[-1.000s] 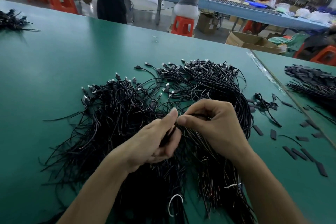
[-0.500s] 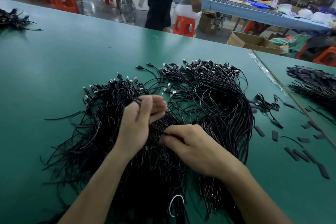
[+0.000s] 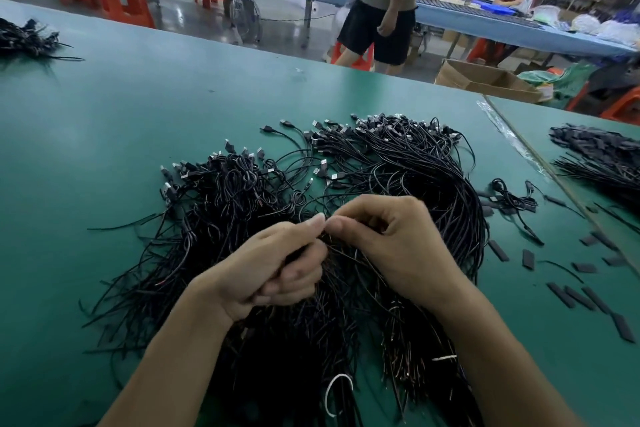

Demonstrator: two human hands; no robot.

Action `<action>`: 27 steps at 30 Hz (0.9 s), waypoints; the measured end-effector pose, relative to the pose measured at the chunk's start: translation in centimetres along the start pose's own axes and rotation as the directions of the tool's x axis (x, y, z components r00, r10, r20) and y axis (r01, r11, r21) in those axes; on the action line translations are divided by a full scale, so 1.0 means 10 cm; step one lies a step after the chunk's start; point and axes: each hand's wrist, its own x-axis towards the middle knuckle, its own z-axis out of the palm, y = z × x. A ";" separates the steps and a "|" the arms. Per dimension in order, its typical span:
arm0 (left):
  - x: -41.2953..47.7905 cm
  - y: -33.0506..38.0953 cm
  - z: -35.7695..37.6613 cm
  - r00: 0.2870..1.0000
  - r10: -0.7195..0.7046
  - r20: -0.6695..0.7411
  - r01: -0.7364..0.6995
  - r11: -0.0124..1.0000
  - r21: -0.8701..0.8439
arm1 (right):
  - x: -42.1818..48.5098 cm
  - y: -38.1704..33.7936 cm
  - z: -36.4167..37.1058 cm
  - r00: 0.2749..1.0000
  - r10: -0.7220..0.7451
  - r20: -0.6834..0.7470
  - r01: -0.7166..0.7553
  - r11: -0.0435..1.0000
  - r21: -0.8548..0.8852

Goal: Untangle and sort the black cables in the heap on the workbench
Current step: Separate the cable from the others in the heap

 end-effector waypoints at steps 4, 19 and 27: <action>0.01 0.09 0.01 0.968 0.191 0.164 -0.089 0.870 -0.484 | -0.03 0.10 0.18 0.984 0.143 0.110 -0.144 0.990 -0.002; 0.22 -0.22 0.10 0.886 0.277 -0.373 -0.033 0.838 0.544 | -0.19 -0.08 0.12 0.915 0.072 0.397 0.027 0.971 -0.237; 0.09 -0.04 0.18 0.970 -0.138 -0.202 0.214 0.876 0.431 | -0.19 0.02 0.01 1.000 -0.003 0.028 0.003 1.000 -0.009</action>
